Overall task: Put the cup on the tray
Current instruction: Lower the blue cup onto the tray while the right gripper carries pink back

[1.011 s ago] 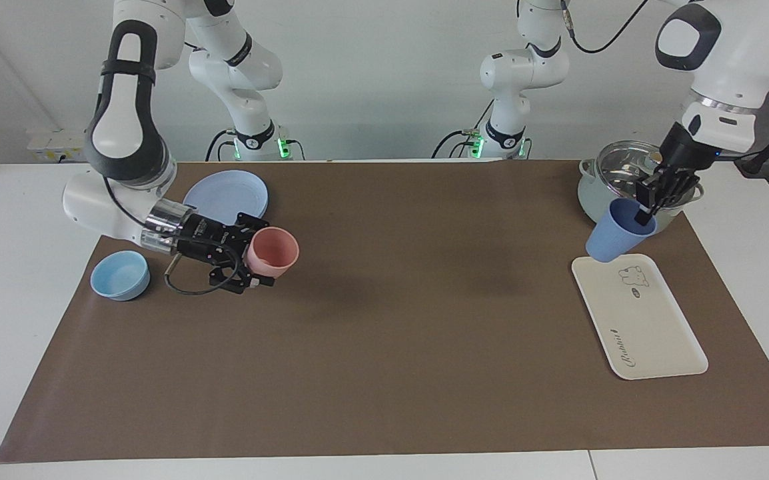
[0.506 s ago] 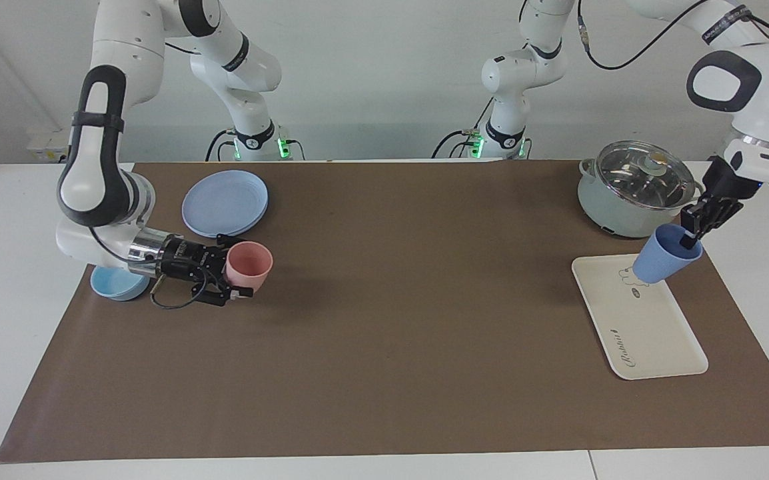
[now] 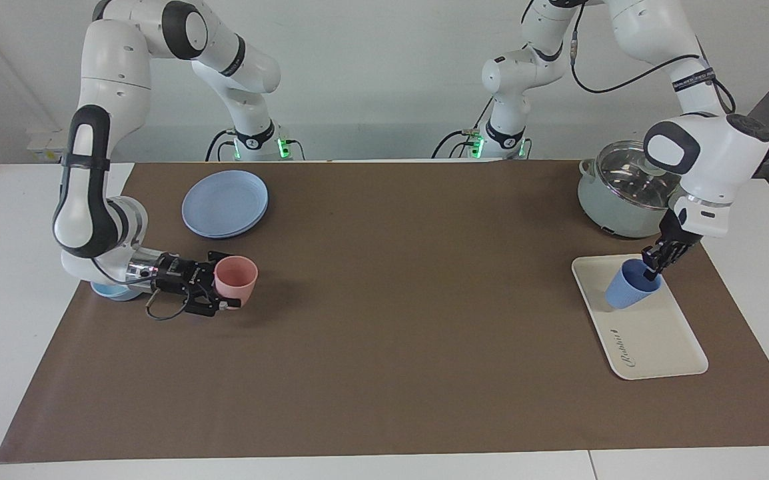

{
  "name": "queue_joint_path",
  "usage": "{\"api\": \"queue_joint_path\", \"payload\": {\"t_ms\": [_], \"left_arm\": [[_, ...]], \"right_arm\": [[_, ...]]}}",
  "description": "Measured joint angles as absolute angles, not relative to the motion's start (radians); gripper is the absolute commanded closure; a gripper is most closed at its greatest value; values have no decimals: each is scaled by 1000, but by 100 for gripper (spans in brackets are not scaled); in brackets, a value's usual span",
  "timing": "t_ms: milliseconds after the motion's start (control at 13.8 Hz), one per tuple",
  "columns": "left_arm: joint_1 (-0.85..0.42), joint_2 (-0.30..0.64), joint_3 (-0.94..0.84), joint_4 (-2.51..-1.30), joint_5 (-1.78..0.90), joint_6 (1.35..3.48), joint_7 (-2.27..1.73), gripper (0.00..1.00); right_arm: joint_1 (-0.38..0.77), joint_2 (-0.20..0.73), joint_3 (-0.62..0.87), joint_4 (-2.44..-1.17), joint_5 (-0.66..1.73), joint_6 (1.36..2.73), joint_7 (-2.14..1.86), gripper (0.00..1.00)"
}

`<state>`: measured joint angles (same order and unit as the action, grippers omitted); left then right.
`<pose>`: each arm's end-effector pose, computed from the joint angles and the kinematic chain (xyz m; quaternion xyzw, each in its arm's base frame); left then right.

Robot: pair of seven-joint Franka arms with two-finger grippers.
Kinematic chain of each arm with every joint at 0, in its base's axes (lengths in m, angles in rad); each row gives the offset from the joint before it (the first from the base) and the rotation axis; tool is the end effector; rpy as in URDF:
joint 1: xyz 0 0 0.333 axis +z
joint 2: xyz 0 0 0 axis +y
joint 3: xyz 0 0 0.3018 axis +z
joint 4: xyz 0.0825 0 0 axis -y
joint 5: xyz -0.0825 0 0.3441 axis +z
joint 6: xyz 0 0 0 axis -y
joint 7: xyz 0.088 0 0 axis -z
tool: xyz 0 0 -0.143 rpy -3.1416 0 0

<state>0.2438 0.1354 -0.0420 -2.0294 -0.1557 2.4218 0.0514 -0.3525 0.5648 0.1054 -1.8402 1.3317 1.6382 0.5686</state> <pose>0.5646 0.1116 0.3811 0.9819 0.1261 0.1344 0.0445 0.5814 -0.0146 0.2594 -0.5477 0.5263 0.3849 0.5243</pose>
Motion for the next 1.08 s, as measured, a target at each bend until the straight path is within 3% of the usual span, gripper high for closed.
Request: {"api": "queue_joint_path", "payload": {"t_ms": [289, 361, 433, 506, 722, 795, 867, 1011, 1084], "left_arm": [[248, 132, -37, -2066, -156, 2460, 109, 100], [249, 132, -37, -2075, -156, 2470, 113, 70], [249, 132, -37, -2081, -156, 2478, 116, 8], [250, 132, -37, -2082, -156, 2480, 119, 0], [248, 127, -43, -2056, -156, 2471, 141, 0], [245, 118, -46, -2026, -156, 2429, 159, 0], [243, 103, -48, -1982, -156, 2354, 178, 0], [242, 58, -52, -1871, -145, 2156, 219, 0], [241, 31, -58, -1821, -122, 2064, 227, 0]], "right_arm": [[-390, 619, 105, -1857, 1332, 1595, 512, 100], [-401, 619, 106, -1868, 1332, 1591, 511, 100], [-410, 619, 106, -1877, 1333, 1589, 511, 100], [-415, 619, 106, -1888, 1336, 1587, 507, 100], [-415, 616, 110, -1910, 1355, 1587, 487, 100], [-415, 614, 111, -1914, 1356, 1587, 483, 60], [-414, 612, 111, -1917, 1360, 1587, 471, 39], [-414, 603, 111, -1919, 1370, 1587, 428, 25], [-414, 597, 111, -1921, 1371, 1587, 422, 24]]}}
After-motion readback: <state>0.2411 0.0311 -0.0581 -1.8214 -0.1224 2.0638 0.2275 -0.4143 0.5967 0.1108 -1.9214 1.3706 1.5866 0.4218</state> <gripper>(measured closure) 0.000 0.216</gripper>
